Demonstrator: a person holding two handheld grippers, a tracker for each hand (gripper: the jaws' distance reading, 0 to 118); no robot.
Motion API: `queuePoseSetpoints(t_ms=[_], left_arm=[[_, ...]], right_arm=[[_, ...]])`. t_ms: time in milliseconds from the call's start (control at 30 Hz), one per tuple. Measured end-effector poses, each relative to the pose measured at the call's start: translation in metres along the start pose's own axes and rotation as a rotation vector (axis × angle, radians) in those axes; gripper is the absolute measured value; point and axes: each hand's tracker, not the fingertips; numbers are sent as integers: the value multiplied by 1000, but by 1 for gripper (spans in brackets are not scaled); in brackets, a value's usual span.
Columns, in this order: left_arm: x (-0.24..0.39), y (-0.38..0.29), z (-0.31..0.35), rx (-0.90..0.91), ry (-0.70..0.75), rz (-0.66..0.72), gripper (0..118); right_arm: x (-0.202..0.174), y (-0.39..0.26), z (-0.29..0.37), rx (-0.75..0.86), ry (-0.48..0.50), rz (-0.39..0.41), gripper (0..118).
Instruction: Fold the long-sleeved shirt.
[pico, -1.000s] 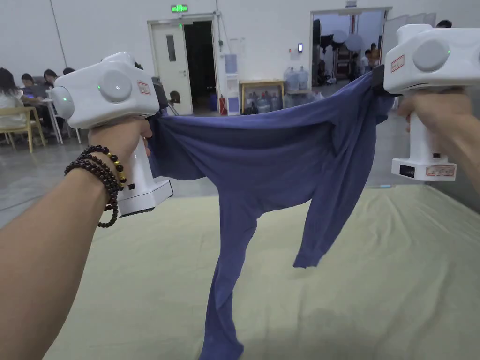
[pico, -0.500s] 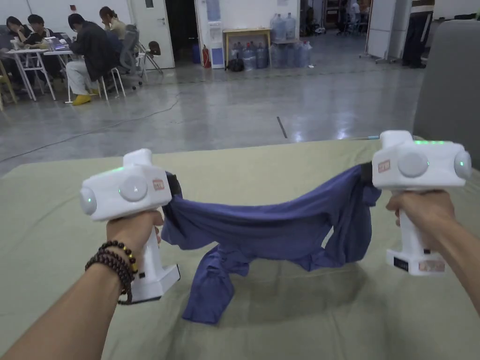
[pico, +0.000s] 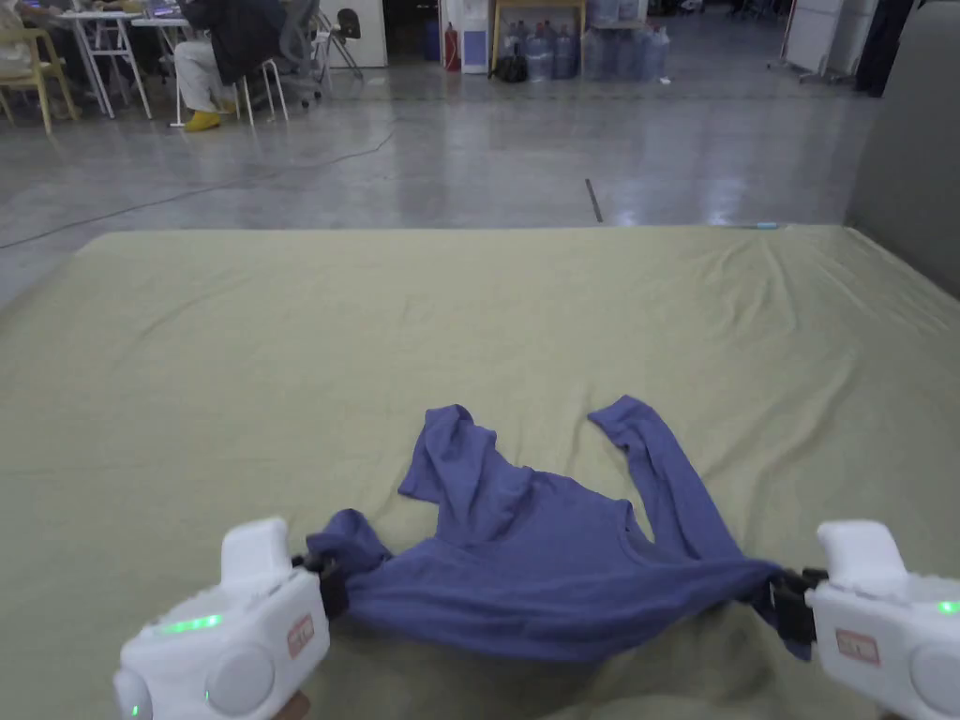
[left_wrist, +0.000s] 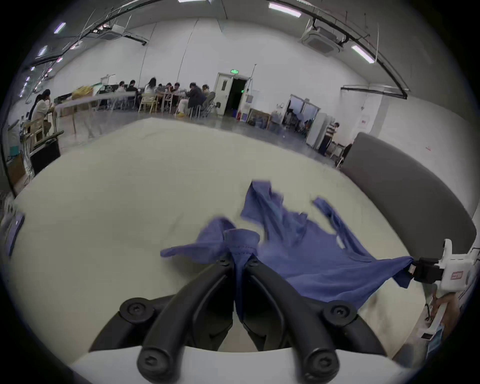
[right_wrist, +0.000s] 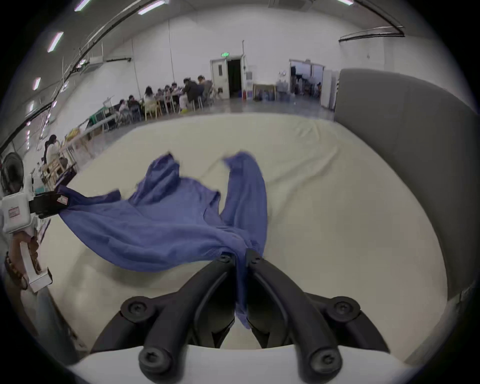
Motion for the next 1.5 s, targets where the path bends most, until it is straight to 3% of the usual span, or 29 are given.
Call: queuePoseSetpoints(t_ms=[167,367,400,433,467,500,533,600,633,667,700,733,800,867,900,1067,1100,1133,1167,1300,1400,1500], left_arm=[[-17,-72,46,-61,45,105,3],[-21,-85,49,-95,42,92,3],[-20,-80,49,-103,30,87,7],[-17,-74,51,-105,42,76,45],[-14,-67,55,-100,55,59,100],[-13,-61,56,-102,45,43,118],[-11,-54,77,-10,23,20,118],[-3,-36,83,-17,22,-24,118],[0,-26,87,-17,32,-34,118],[2,-17,93,7,28,-46,106],[2,-9,98,33,16,-58,75],[1,0,93,57,30,-73,0],[1,8,87,80,98,-123,0],[-9,16,85,51,74,-107,0],[-13,14,81,-10,53,-34,0],[-38,35,47,17,73,-49,2],[-40,38,37,-21,62,-53,25],[-37,40,22,-93,59,-58,90],[-37,39,8,-148,50,-54,117],[-32,41,-44,-170,128,-150,116],[-38,32,-86,-303,192,-138,116],[-44,19,-110,-336,172,-100,106]], right_arm=[[-22,-68,31,-84,3,12,7],[-18,-79,15,-148,-21,33,8],[-16,-76,17,-147,-22,19,25],[-15,-71,24,-147,-20,-10,84],[-14,-67,29,-151,-18,-15,118],[-14,-62,38,-135,-9,-20,118],[-16,-54,51,-58,4,-15,118],[-23,-35,74,-18,-31,-7,118],[-27,-26,81,17,-27,4,115],[-31,-17,87,51,-16,15,103],[-30,-6,82,73,-13,23,73],[-34,1,83,80,-16,34,4],[-44,10,78,125,-65,49,2],[-50,14,70,81,-18,50,2],[-53,15,68,77,0,42,2],[-59,13,58,66,40,41,2],[-60,12,54,57,40,46,2],[-61,11,49,45,40,47,2],[-60,10,44,32,40,45,2],[-60,5,26,-15,40,41,2],[-58,2,15,-43,36,44,2],[-57,2,3,-69,37,50,2]])
